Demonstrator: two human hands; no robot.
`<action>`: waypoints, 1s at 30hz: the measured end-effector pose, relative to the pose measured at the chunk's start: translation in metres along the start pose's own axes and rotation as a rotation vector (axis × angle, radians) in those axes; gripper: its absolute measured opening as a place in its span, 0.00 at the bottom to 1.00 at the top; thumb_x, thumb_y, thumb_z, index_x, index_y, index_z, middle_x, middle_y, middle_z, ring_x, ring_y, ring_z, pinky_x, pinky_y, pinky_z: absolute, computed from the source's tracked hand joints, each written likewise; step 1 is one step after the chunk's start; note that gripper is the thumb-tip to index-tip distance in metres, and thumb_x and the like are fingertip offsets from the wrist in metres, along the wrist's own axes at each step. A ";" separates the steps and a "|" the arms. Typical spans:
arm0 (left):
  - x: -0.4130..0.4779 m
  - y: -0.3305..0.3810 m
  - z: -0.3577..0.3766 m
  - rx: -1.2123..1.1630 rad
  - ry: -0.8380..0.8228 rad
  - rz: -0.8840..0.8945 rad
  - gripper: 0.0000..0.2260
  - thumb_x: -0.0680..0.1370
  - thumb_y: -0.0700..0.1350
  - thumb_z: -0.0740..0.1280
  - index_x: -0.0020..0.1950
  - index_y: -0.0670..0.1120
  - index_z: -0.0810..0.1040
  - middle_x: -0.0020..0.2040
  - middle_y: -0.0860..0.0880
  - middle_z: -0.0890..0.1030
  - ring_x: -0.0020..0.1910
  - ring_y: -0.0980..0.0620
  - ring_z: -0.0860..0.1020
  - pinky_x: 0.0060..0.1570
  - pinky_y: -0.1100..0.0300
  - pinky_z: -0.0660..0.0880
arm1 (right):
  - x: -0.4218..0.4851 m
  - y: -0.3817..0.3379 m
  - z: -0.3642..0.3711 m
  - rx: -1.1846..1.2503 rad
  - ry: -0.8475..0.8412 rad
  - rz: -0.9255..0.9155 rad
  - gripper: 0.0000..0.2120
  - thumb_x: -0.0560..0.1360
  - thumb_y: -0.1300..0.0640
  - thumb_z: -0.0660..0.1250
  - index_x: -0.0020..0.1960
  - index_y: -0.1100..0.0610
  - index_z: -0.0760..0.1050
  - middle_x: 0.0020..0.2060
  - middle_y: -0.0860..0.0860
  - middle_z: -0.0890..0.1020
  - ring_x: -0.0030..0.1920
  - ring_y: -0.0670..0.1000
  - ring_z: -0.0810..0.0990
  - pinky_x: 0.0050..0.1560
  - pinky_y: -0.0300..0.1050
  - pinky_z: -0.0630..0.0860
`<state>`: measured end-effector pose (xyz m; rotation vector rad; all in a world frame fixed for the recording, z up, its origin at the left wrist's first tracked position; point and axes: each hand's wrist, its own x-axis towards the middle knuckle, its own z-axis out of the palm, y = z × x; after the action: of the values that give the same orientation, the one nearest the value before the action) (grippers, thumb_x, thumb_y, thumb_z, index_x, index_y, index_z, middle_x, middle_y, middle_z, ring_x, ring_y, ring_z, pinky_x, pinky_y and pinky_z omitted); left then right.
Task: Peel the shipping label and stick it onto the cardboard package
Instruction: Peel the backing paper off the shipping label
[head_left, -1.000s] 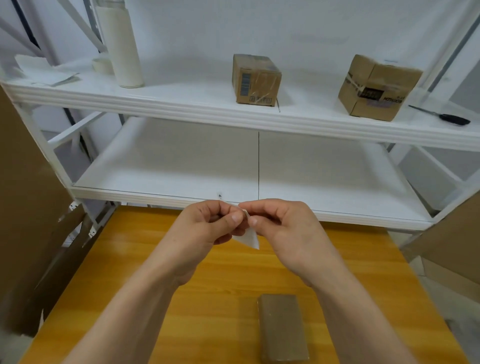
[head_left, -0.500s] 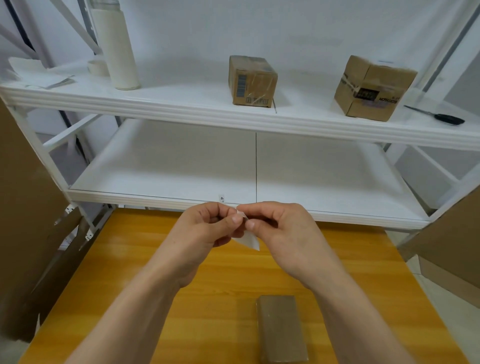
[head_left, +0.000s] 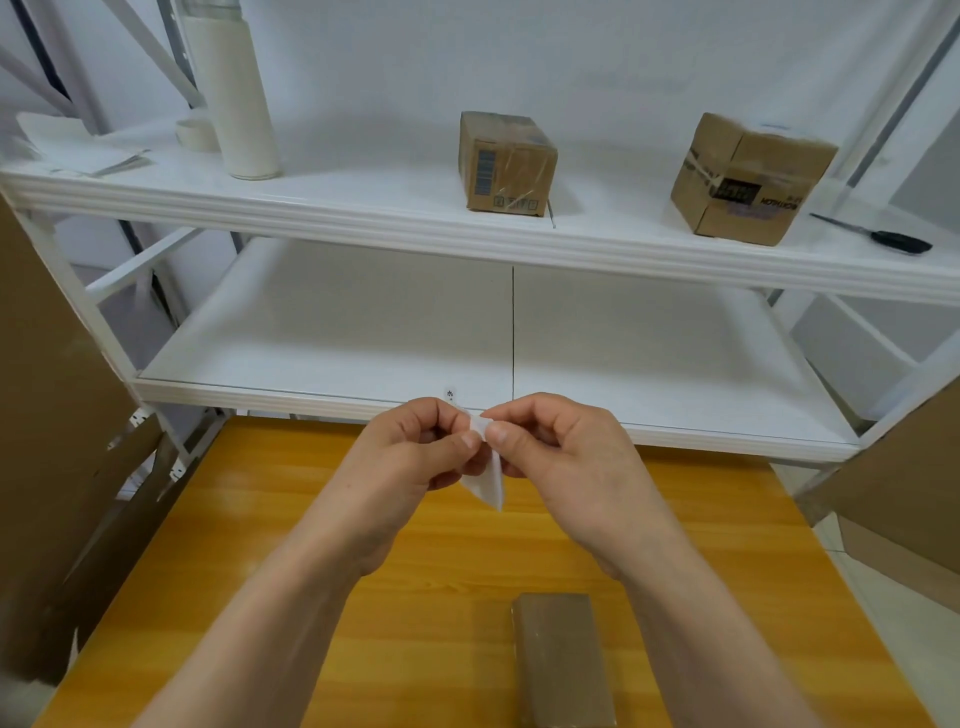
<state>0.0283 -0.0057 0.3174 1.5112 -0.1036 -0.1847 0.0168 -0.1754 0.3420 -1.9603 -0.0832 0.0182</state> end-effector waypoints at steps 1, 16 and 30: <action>0.000 0.001 0.000 -0.001 -0.008 0.006 0.04 0.79 0.39 0.68 0.45 0.42 0.80 0.37 0.47 0.84 0.44 0.47 0.82 0.55 0.47 0.77 | 0.000 0.000 0.000 0.018 0.008 0.003 0.04 0.77 0.53 0.70 0.50 0.49 0.84 0.44 0.45 0.87 0.45 0.43 0.85 0.52 0.45 0.83; -0.003 0.005 0.015 -0.075 -0.020 0.016 0.23 0.66 0.57 0.78 0.50 0.43 0.77 0.40 0.48 0.79 0.42 0.50 0.78 0.50 0.52 0.77 | 0.000 -0.003 -0.002 0.148 0.068 -0.016 0.05 0.79 0.55 0.69 0.46 0.52 0.83 0.40 0.47 0.88 0.43 0.46 0.87 0.50 0.45 0.84; -0.008 0.003 0.017 0.002 0.037 0.016 0.06 0.78 0.44 0.69 0.52 0.42 0.80 0.48 0.40 0.85 0.50 0.44 0.82 0.54 0.50 0.77 | -0.004 -0.002 -0.002 0.139 0.090 -0.026 0.05 0.78 0.53 0.69 0.46 0.49 0.84 0.43 0.47 0.88 0.47 0.49 0.86 0.54 0.56 0.83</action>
<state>0.0172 -0.0207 0.3220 1.5146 -0.0863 -0.1430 0.0129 -0.1767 0.3448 -1.8184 -0.0469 -0.0791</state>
